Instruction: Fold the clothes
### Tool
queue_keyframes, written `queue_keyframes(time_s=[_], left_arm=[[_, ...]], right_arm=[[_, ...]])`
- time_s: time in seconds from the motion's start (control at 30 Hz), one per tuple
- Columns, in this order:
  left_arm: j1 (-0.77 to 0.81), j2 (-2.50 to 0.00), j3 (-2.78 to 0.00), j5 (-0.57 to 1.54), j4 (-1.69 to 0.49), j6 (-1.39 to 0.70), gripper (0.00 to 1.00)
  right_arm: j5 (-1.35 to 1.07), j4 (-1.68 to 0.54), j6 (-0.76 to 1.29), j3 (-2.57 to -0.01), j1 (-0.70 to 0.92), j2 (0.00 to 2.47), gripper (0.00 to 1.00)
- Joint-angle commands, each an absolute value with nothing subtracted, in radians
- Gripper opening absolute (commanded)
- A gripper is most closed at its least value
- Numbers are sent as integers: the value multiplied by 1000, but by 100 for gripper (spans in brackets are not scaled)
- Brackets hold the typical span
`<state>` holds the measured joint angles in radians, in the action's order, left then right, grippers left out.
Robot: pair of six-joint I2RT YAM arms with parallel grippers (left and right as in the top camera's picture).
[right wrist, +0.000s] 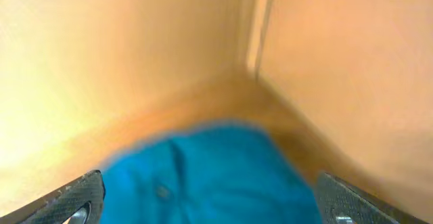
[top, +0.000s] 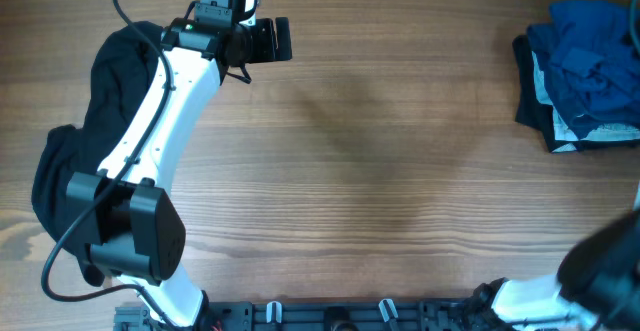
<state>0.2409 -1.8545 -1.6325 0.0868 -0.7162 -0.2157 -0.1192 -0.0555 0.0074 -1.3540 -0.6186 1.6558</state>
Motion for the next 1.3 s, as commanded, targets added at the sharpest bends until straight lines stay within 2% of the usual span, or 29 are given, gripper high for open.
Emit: queue_keyframes(time_s=[0.0, 0.2, 0.33, 0.47, 0.53, 0.7, 0.83, 0.93, 1.1, 1.27], left_arm=[[238, -1840, -1636, 76, -714, -218, 100], [238, -1840, -1636, 77, -714, -218, 100], [238, -1840, -1636, 77, -714, -218, 100], [238, -1840, -1636, 77, -714, -218, 100], [238, -1840, -1636, 76, -714, -218, 100], [238, -1840, -1636, 77, -714, -218, 100], [238, -1840, -1636, 77, -714, -218, 100], [238, -1840, -1636, 77, -714, -218, 100], [238, -1840, -1636, 76, -714, -218, 100], [238, -1840, -1636, 77, -714, -218, 100]], right_arm=[[-359, -128, 28, -1360, -615, 1444, 100], [-675, -406, 94, -1360, -614, 1233, 100], [-769, -585, 136, -1360, -614, 1204, 100], [-971, -665, 67, -1360, -574, 1200, 100], [-974, -675, 46, -1360, -507, 1190, 100], [-959, -728, 6, -1360, -190, 1149, 100], [-959, -813, 7, -1359, -43, 1161, 100], [-917, -849, 50, -1359, -23, 1171, 100], [-822, -728, -158, -1358, -23, 1183, 100], [-735, -588, -102, -1328, -23, 1162, 100]])
